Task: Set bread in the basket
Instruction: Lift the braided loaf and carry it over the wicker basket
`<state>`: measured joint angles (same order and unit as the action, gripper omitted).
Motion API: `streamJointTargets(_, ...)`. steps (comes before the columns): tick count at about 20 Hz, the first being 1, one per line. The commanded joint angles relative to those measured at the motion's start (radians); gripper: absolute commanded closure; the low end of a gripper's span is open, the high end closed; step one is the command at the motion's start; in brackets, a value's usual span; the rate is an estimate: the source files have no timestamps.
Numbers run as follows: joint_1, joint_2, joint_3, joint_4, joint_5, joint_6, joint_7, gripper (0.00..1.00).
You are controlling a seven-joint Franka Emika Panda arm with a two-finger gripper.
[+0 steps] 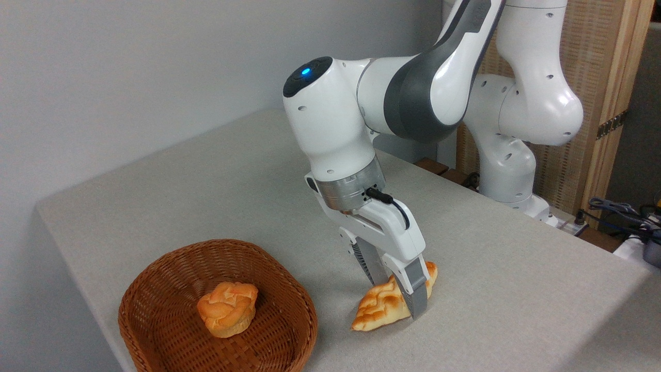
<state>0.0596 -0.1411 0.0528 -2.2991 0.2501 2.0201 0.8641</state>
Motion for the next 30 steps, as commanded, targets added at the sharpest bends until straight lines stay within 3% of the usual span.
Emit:
streamJointTargets(1, -0.004, 0.023, 0.019, -0.026, 0.015, 0.029, 0.021, 0.54)
streamJointTargets(9, -0.004, 0.023, 0.018, -0.022, 0.015, 0.017, 0.021, 0.54)
streamJointTargets(17, -0.007, 0.009, 0.002, -0.010, 0.015, -0.026, 0.024, 0.61)
streamJointTargets(21, -0.011, 0.009, -0.014, 0.070, 0.002, -0.121, 0.042, 0.61)
streamJointTargets(26, -0.012, 0.044, -0.033, 0.306, -0.122, -0.277, 0.079, 0.61)
streamJointTargets(30, -0.007, 0.197, -0.027, 0.596, -0.259, -0.336, 0.063, 0.61)
